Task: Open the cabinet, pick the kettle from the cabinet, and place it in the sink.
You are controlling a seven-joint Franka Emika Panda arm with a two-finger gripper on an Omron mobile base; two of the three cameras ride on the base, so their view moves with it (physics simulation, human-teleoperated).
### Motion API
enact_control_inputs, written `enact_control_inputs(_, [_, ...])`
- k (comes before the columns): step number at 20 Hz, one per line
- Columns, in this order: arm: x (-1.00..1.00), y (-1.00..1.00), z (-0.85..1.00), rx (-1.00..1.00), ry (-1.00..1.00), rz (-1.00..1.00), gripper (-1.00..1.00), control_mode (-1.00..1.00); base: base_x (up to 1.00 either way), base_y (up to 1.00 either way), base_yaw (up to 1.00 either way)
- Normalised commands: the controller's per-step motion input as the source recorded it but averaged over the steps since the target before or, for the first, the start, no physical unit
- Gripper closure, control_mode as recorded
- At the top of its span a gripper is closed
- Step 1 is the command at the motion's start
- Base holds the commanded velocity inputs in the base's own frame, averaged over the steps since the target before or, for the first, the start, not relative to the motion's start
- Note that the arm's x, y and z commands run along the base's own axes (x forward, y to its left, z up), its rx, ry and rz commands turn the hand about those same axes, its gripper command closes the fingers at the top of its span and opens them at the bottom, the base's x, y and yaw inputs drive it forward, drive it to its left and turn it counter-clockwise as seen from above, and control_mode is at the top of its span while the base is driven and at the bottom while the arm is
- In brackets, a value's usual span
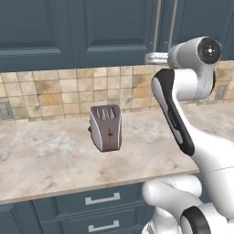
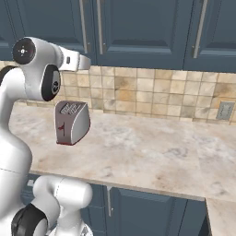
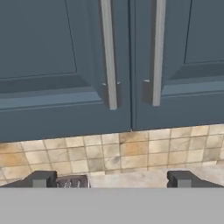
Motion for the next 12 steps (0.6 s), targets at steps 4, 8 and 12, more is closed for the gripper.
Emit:
enact_control_inputs(4, [0.04, 0.0, 0.33, 0.0, 0.0, 0.0, -1.0, -1.0, 0.0, 0.0, 0.0])
enact_control_inputs(8, [0.09, 0.0, 0.29, 0.0, -0.02, 0.0, -1.0, -1.0, 0.0, 0.0, 0.0])
enact_control_inputs(12, [0.14, 0.0, 0.25, 0.0, 0.0, 0.0, -1.0, -1.0, 0.0, 0.0, 0.0])
